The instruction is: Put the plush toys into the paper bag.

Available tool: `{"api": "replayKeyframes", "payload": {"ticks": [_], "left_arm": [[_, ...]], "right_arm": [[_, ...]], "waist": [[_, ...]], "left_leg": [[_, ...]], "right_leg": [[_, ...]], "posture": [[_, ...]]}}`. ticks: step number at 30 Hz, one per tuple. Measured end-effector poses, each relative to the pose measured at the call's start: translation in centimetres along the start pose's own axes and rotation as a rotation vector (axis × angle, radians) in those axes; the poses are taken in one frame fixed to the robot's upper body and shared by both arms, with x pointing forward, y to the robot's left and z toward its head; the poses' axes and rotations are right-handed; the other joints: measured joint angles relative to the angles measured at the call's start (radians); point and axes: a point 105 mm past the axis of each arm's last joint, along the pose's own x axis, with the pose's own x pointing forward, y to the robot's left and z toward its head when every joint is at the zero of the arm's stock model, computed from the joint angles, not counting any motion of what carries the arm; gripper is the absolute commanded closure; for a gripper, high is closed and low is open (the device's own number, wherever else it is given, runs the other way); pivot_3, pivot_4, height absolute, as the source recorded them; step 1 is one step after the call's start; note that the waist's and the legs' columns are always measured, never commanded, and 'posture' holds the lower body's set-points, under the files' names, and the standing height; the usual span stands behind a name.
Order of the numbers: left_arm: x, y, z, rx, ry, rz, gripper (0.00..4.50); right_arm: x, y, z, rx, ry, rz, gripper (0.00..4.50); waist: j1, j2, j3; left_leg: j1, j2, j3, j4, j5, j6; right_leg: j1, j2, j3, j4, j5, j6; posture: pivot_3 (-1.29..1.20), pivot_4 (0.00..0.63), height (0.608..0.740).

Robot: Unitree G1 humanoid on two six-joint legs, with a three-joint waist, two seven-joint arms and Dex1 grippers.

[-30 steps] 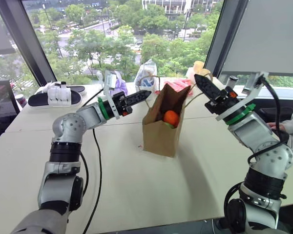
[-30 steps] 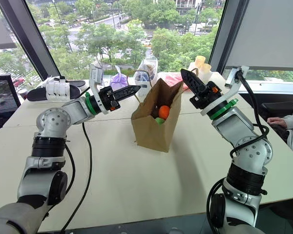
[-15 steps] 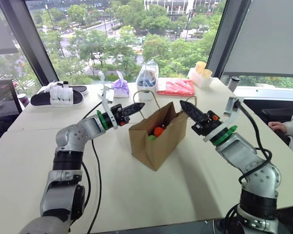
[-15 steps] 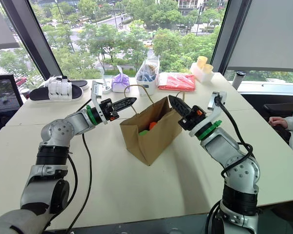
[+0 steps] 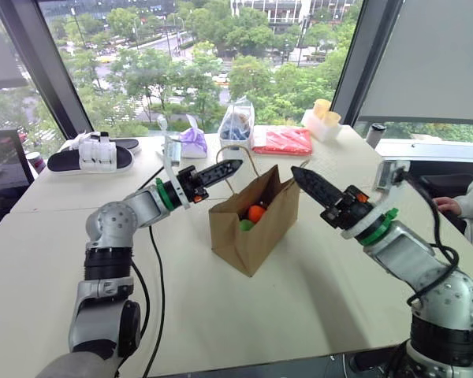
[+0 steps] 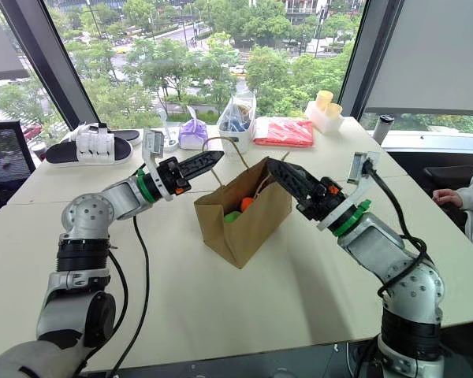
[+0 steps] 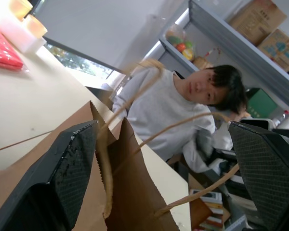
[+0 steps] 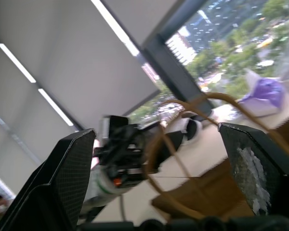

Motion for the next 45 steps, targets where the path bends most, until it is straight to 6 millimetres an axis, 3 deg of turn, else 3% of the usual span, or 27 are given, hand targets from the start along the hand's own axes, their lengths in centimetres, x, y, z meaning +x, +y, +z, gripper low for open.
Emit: {"api": "replayKeyframes", "payload": {"ticks": [7, 10, 14, 17, 20, 24, 31, 39, 45], "left_arm": [[-4.0, 0.1, 1.8, 0.014, -0.038, 0.059, 0.03], [-7.7, 2.4, 0.9, 0.057, -0.005, 0.222, 0.03], [-10.2, 5.1, -1.8, 0.116, 0.083, 0.379, 0.03], [-10.1, 4.5, -2.3, 0.143, 0.108, 0.354, 0.00], [-9.7, 3.4, -2.4, 0.168, 0.124, 0.304, 0.00], [-9.2, 2.6, -3.9, 0.137, 0.177, 0.239, 0.00], [-7.7, 1.7, -4.8, 0.113, 0.221, 0.155, 0.00], [-5.0, 0.6, -5.5, 0.209, 0.267, 0.074, 0.00], [-3.7, -2.2, -7.1, 0.302, 0.356, -0.056, 0.00]], "right_arm": [[-3.4, -1.0, -2.3, -0.013, 0.120, -0.093, 0.00], [-5.8, -2.7, -4.7, -0.048, 0.241, -0.206, 0.00], [-6.0, -3.5, -7.3, -0.089, 0.355, -0.219, 0.00], [-5.5, -3.5, -8.9, -0.102, 0.399, -0.195, 0.82], [-4.7, -3.5, -9.4, -0.115, 0.399, -0.176, 2.29], [-3.6, -3.4, -9.8, -0.137, 0.393, -0.145, 4.40], [-2.8, -3.6, -10.3, -0.146, 0.405, -0.130, 4.46], [-1.1, -3.0, -9.9, -0.148, 0.371, -0.085, 4.46], [-0.6, -2.7, -10.3, -0.136, 0.378, -0.071, 4.46]], "waist": [[0.001, 0.000, 0.000], [-0.002, 0.000, -0.001], [0.005, -0.001, -0.001], [0.018, -0.003, -0.001], [0.024, -0.003, -0.001], [0.024, -0.003, -0.001], [0.024, -0.003, -0.001], [0.024, -0.003, -0.001], [0.022, -0.003, -0.001]], "left_leg": [[0.001, 0.000, 0.000, 0.000, 0.000, 0.000], [0.002, 0.000, 0.002, -0.001, -0.001, 0.001], [0.002, 0.000, 0.002, 0.000, -0.002, 0.004], [0.002, 0.000, 0.000, 0.001, -0.003, 0.005], [0.002, 0.000, 0.000, 0.001, -0.002, 0.004], [0.002, 0.000, 0.000, 0.000, -0.001, 0.002], [0.002, 0.000, 0.000, 0.001, -0.001, 0.002], [0.002, 0.000, 0.000, 0.000, -0.001, 0.001], [0.002, 0.000, 0.000, 0.000, 0.000, 0.001]], "right_leg": [[0.001, 0.000, 0.000, 0.000, 0.000, 0.000], [0.001, 0.001, 0.001, 0.000, 0.000, 0.000], [0.003, 0.001, 0.001, -0.001, 0.000, 0.000], [0.004, 0.000, 0.000, -0.002, 0.000, -0.001], [0.004, 0.000, 0.000, -0.002, 0.000, -0.001], [0.003, 0.000, 0.000, -0.001, 0.000, -0.001], [0.003, 0.000, 0.000, -0.001, 0.000, -0.001], [0.003, 0.000, 0.000, -0.001, 0.000, -0.001], [0.002, 0.000, 0.000, -0.001, 0.000, -0.001]], "posture": [[0.00, 0.150, 0.740], [0.00, 0.150, 0.740], [0.00, 0.150, 0.740], [0.00, 0.150, 0.740], [0.00, 0.150, 0.740], [0.00, 0.150, 0.740], [0.00, 0.150, 0.740], [0.00, 0.150, 0.740], [0.00, 0.150, 0.740]]}}
